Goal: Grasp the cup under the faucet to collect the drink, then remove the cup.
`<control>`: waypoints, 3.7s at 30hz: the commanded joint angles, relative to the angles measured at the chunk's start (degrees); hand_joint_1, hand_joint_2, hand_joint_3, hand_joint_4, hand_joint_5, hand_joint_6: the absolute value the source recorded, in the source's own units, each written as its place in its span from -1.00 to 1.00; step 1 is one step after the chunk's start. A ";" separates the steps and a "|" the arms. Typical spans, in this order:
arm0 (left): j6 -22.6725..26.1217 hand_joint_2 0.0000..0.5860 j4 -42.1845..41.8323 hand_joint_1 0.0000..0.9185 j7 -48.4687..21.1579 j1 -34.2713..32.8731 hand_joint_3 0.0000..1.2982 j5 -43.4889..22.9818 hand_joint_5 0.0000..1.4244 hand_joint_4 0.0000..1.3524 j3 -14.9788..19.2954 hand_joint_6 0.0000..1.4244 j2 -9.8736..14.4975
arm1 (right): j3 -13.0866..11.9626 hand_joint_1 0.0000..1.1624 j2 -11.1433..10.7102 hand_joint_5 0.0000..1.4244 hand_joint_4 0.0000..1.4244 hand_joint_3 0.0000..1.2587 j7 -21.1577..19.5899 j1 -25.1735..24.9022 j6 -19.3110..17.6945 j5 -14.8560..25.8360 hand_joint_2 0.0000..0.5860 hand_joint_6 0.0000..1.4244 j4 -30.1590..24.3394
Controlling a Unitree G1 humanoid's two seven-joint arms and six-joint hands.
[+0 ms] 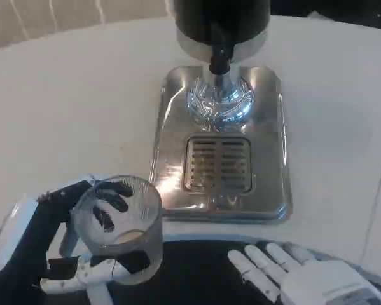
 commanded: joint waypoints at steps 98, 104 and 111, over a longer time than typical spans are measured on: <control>6.51 -0.90 46.08 -0.76 23.82 -45.25 -0.86 18.57 -0.64 -0.99 -21.06 -0.51 -6.41 | -12.61 -0.63 6.70 -1.00 -1.00 -1.00 6.75 -5.46 6.06 9.84 0.59 -1.00 -0.82; 6.01 -0.93 43.38 -0.79 21.21 -43.53 -0.90 16.38 -0.67 -1.00 -19.67 -0.51 -4.97 | -11.28 -0.63 6.80 -1.00 -1.00 -1.00 6.43 -5.50 7.25 8.91 0.59 -1.00 -0.82; 2.95 -0.94 43.01 -0.83 19.48 -41.29 -0.91 13.93 -0.69 -1.00 -18.18 -0.52 -2.70 | -9.90 -0.63 6.54 -1.00 -1.00 -1.00 5.64 -6.09 8.91 8.29 0.59 -1.00 -0.82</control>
